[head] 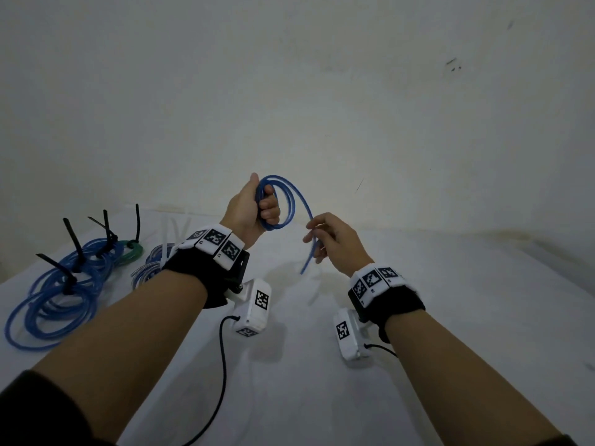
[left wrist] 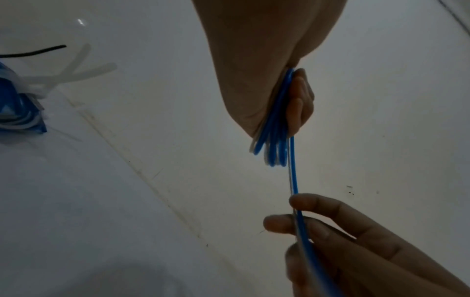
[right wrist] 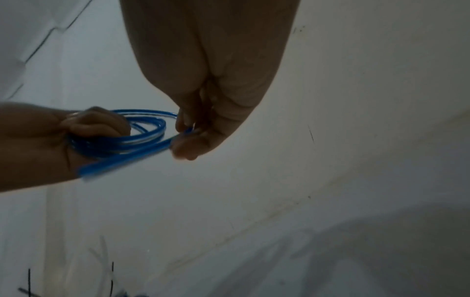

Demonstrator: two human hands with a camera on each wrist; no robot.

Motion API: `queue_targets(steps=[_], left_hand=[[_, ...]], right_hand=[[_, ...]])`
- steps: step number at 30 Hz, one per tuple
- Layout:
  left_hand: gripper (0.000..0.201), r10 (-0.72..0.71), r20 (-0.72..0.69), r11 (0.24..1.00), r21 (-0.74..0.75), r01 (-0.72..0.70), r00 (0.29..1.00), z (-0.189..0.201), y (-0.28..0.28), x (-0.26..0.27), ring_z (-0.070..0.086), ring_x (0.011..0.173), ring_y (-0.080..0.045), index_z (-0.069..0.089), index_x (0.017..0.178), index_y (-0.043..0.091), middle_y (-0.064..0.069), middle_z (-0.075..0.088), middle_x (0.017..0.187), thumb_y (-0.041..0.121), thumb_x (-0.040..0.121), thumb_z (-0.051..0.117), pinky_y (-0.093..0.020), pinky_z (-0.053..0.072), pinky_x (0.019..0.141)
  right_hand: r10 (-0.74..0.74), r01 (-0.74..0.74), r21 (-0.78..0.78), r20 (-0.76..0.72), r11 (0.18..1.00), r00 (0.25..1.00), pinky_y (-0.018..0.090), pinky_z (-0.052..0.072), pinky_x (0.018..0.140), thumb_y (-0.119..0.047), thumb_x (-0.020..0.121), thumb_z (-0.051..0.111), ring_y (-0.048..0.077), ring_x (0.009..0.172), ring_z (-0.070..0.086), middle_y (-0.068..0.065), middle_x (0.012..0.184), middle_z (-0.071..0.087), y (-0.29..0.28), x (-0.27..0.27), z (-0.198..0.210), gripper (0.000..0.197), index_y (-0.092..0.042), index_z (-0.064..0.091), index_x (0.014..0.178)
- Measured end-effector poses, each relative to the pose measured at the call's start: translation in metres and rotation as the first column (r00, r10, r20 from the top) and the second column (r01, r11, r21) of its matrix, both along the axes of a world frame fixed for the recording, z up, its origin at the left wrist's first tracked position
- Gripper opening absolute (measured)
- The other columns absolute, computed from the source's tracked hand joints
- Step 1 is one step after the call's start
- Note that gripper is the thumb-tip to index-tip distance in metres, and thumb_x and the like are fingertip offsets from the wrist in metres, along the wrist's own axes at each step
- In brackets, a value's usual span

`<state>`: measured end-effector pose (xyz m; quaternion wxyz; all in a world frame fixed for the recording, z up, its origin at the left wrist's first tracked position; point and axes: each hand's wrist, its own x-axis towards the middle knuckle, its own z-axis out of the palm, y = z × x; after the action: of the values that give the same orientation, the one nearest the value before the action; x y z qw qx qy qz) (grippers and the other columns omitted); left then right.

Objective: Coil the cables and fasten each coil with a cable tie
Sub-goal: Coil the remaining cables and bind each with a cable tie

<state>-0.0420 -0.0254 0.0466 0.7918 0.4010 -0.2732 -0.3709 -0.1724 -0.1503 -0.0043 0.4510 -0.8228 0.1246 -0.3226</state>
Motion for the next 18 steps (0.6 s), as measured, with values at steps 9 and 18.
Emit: queue_targets(steps=[9,18], left_hand=[[0.043,0.026,0.008,0.998,-0.057,-0.026,1.000,-0.004,-0.004,-0.004,0.035,0.043,-0.008,0.045,0.075,0.015,0.007,0.038,0.049,0.043,0.100,0.025,-0.017,0.033,0.046],[0.046,0.038,0.009,0.999,-0.032,-0.038,0.999,-0.010,-0.018,-0.024,0.044,0.046,-0.010,0.047,0.076,0.014,0.004,0.048,0.053,0.047,0.099,0.024,-0.020,0.041,0.052]], right_hand=[[-0.020,0.028,-0.144,0.054,0.989,0.998,0.027,0.055,0.058,0.000,0.082,0.065,0.018,0.062,0.063,0.007,0.083,0.062,0.012,0.005,-0.002,0.010,-0.005,0.067,0.090],[-0.087,0.086,-0.317,0.010,0.945,0.996,0.044,0.052,0.069,-0.015,0.079,0.072,0.029,0.069,0.060,0.013,0.081,0.057,0.019,0.016,0.004,0.016,-0.002,0.066,0.071]])
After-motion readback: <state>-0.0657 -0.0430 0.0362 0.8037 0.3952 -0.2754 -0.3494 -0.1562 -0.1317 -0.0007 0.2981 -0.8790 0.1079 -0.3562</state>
